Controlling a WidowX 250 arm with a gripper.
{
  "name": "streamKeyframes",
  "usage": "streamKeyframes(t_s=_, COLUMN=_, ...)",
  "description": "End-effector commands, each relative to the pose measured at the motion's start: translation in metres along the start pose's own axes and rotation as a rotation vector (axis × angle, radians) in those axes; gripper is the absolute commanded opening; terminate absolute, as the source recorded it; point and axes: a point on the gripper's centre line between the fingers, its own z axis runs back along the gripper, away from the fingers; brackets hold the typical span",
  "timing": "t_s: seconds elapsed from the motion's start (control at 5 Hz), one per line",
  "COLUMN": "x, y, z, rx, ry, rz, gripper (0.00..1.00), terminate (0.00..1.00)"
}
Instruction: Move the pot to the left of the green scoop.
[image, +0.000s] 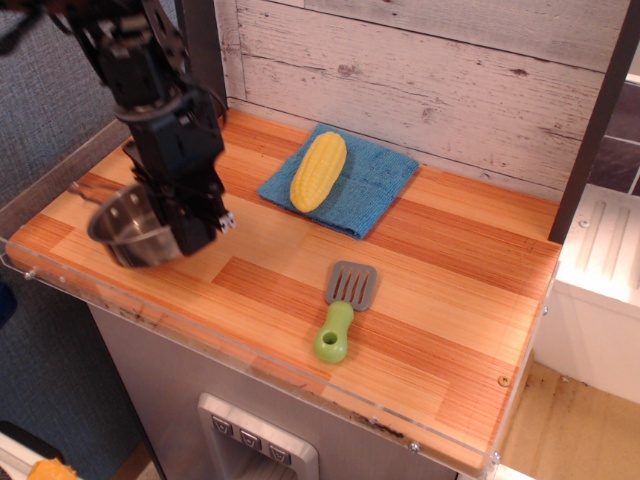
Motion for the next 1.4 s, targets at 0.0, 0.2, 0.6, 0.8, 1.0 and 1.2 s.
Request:
streamKeyframes(t_s=0.0, x=0.007, y=-0.020, z=-0.010, rx=0.007, ry=0.025, rz=-0.125, gripper=0.00, terminate=0.00)
streamKeyframes(t_s=0.2, x=0.008, y=-0.026, z=-0.007, rx=0.005, ry=0.024, rz=-0.179, gripper=1.00, terminate=0.00)
streamKeyframes(t_s=0.6, x=0.006, y=-0.042, z=0.023, rx=0.041, ry=-0.019, rz=-0.176, gripper=1.00, terminate=0.00)
streamKeyframes(t_s=0.8, x=0.007, y=-0.057, z=0.044, rx=0.002, ry=-0.112, rz=0.012, gripper=1.00, terminate=0.00)
streamKeyframes(t_s=1.0, x=0.013, y=-0.066, z=0.051, rx=0.014, ry=-0.144, rz=0.099, gripper=1.00, terminate=0.00)
streamKeyframes(t_s=1.2, x=0.016, y=-0.074, z=0.055, rx=0.062, ry=-0.144, rz=0.179, gripper=1.00, terminate=0.00)
